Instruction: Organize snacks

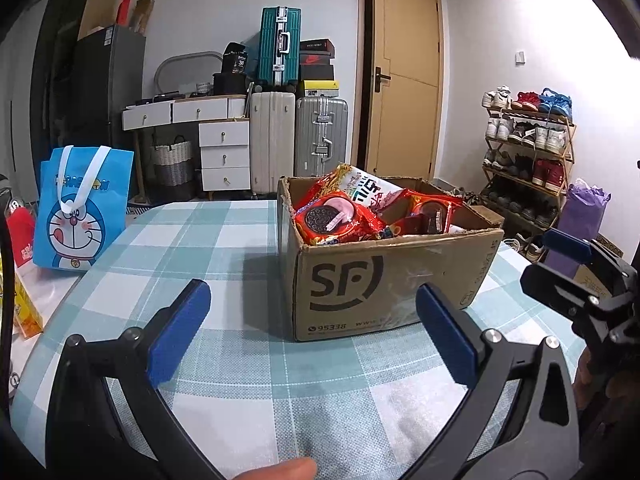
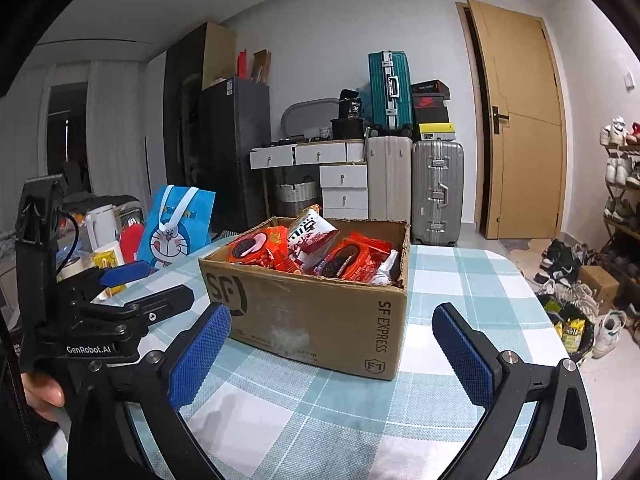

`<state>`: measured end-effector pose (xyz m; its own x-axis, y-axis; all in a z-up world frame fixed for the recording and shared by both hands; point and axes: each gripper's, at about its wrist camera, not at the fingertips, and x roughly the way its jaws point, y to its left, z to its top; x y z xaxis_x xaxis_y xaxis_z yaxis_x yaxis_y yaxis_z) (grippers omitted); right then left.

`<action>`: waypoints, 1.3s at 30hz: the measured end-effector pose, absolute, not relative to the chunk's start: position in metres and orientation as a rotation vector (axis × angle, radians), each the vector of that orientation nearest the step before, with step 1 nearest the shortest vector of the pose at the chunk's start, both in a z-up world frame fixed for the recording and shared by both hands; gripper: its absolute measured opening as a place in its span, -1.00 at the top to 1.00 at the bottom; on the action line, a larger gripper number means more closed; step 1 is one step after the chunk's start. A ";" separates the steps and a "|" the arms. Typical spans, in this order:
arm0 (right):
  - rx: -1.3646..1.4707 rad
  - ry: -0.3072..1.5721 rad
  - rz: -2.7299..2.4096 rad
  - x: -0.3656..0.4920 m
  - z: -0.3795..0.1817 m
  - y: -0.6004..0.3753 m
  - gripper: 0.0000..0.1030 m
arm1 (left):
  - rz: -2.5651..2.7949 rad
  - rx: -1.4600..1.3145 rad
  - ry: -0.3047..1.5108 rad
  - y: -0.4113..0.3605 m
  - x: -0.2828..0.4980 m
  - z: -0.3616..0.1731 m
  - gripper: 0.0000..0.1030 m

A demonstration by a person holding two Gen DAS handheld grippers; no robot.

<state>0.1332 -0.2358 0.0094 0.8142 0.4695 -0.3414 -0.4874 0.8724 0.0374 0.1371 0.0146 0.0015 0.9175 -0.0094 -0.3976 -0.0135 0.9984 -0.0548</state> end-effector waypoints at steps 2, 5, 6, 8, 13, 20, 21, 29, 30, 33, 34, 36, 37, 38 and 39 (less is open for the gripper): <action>-0.059 0.349 0.517 0.132 0.009 -0.234 -0.99 | 0.003 -0.058 0.409 0.015 0.137 0.001 -0.99; -0.061 0.349 0.517 0.132 0.008 -0.233 -0.99 | 0.001 -0.057 0.409 0.015 0.137 0.001 -0.99; -0.060 0.349 0.516 0.132 0.008 -0.233 -0.99 | 0.002 -0.057 0.409 0.015 0.137 0.001 -0.99; -0.058 0.350 0.516 0.132 0.008 -0.233 -0.99 | 0.001 -0.057 0.408 0.015 0.137 0.001 -0.99; -0.052 0.353 0.515 0.132 0.008 -0.233 -0.99 | 0.003 -0.057 0.408 0.015 0.138 0.001 -0.99; -0.050 0.354 0.513 0.131 0.008 -0.234 -0.99 | 0.002 -0.058 0.407 0.015 0.137 0.000 -0.99; -0.050 0.353 0.513 0.131 0.008 -0.234 -0.99 | 0.001 -0.058 0.407 0.015 0.137 0.000 -0.99; -0.051 0.352 0.514 0.131 0.008 -0.234 -0.99 | 0.002 -0.059 0.407 0.014 0.138 0.000 -0.99; -0.050 0.353 0.514 0.131 0.008 -0.234 -0.99 | 0.002 -0.059 0.407 0.015 0.137 0.000 -0.99; -0.050 0.353 0.513 0.131 0.008 -0.234 -0.99 | 0.002 -0.059 0.407 0.015 0.137 0.000 -0.99; -0.050 0.353 0.514 0.132 0.008 -0.235 -0.99 | 0.002 -0.059 0.407 0.015 0.137 0.000 -0.99; -0.050 0.353 0.513 0.131 0.008 -0.235 -0.99 | 0.002 -0.059 0.407 0.015 0.137 0.000 -0.99; -0.050 0.353 0.514 0.132 0.008 -0.235 -0.99 | 0.001 -0.059 0.407 0.015 0.137 0.000 -0.99; -0.050 0.353 0.513 0.131 0.008 -0.234 -0.99 | 0.001 -0.059 0.407 0.015 0.137 0.000 -0.99; -0.050 0.353 0.513 0.131 0.008 -0.235 -0.99 | 0.002 -0.059 0.407 0.015 0.137 0.000 -0.99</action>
<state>0.1314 -0.2346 0.0078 0.8123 0.4721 -0.3425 -0.4892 0.8712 0.0407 0.1372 0.0148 0.0001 0.9183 -0.0101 -0.3957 -0.0135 0.9983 -0.0568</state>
